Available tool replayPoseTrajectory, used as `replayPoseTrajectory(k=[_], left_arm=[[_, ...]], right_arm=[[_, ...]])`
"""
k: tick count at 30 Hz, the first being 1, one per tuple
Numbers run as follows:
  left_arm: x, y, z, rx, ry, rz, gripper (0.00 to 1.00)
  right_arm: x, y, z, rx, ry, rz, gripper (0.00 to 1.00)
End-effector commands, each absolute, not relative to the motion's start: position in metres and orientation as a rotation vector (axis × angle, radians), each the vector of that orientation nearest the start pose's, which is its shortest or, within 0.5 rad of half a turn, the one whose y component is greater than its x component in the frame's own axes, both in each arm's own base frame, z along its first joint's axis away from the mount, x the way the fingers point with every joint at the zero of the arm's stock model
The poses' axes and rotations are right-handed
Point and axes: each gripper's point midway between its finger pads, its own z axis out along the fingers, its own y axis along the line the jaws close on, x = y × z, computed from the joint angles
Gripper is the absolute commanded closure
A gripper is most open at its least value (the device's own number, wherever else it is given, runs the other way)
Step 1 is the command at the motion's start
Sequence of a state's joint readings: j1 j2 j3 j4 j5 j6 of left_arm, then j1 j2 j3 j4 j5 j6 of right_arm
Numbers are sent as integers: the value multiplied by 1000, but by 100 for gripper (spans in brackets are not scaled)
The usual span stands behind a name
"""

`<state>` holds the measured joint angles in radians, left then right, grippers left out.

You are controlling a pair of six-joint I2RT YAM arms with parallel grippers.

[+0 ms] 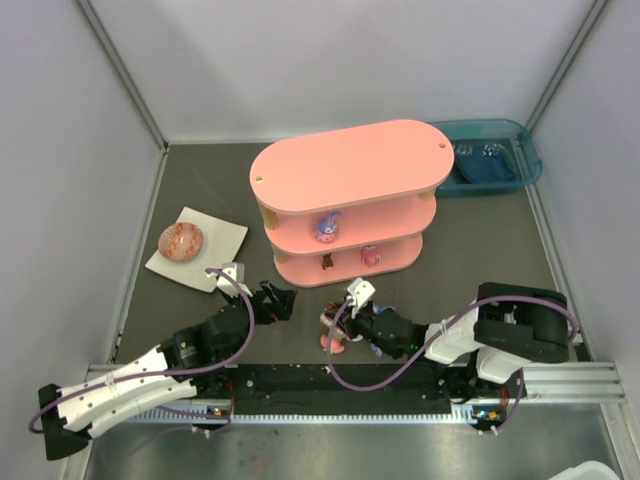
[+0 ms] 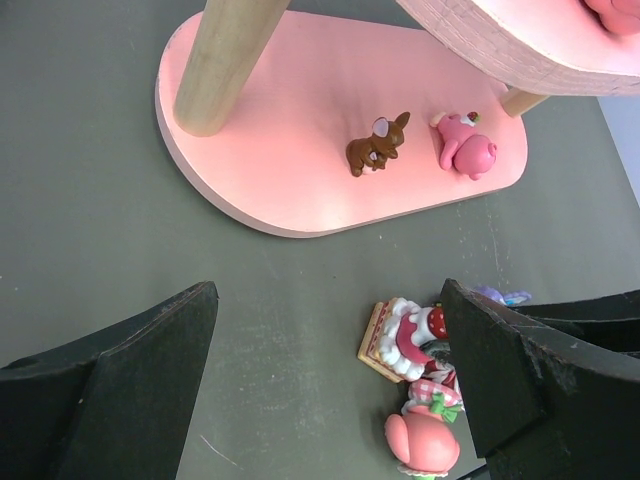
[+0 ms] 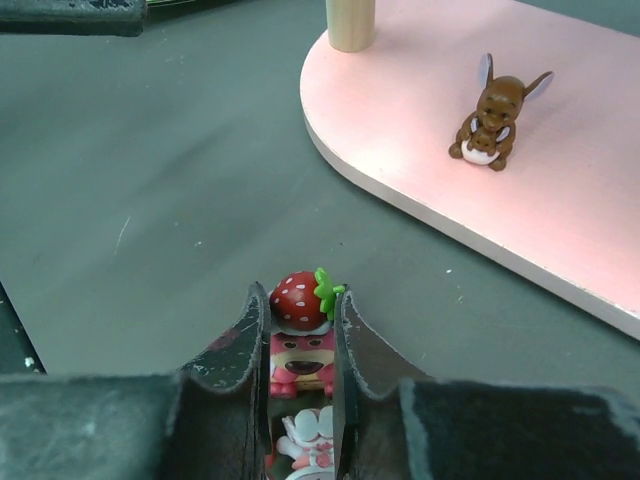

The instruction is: Place and organize the plastic toys onto the shelf

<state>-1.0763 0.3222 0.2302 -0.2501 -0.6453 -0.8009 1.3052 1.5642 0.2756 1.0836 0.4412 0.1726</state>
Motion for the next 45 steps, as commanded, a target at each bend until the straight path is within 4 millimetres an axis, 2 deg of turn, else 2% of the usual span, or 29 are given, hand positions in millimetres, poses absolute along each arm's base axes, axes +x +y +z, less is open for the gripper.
replayPoseTrajectory(k=[1,6,7,8,10,11,12,13,14,15,17,22,24,25,27,29,39,45], left_arm=[[181,-161,131,-182,1873,-685,1],[182,-161,131,-184,1871,-683,1],[182,-161,132,-184,1870,-684,1],[182,-161,132,-183,1869,-684,1],[182,-161,132,-186,1869,-684,1],[182,-161,133,-185,1868,-687,1],[182,-161,133,-186,1867,-685,1],[182,-161,133,-185,1868,-687,1],[182,-161,132,-185,1868,-687,1],[182,-161,132,-185,1869,-685,1],[183,-161,132,-186,1868,-682,1],[183,-162,133,-182,1866,-686,1],[183,-163,133,-181,1866,-687,1],[183,-163,133,-181,1867,-689,1],[183,-164,133,-178,1868,-691,1],[183,-165,134,-177,1868,-694,1],[183,-162,137,-176,1859,-684,1],[184,-160,137,-184,1858,-676,1]], right_arm=[[172,337,107,-611,1609,689,100],[175,335,140,-589,1569,689,100],[174,332,138,-606,1585,672,100],[172,329,156,-579,1559,700,100],[172,326,168,-564,1563,711,100],[170,321,164,-593,1594,687,100],[168,318,185,-565,1567,717,100],[168,313,193,-557,1559,720,100],[167,307,190,-585,1581,688,100],[169,299,213,-547,1543,688,100],[172,288,225,-535,1543,647,100],[186,248,282,-399,1480,534,100],[195,236,299,-357,1468,449,100],[199,237,296,-364,1486,401,100],[209,230,307,-314,1501,306,100],[216,235,311,-290,1486,283,100],[249,232,320,-121,1455,286,100],[254,237,327,-108,1435,317,100]])
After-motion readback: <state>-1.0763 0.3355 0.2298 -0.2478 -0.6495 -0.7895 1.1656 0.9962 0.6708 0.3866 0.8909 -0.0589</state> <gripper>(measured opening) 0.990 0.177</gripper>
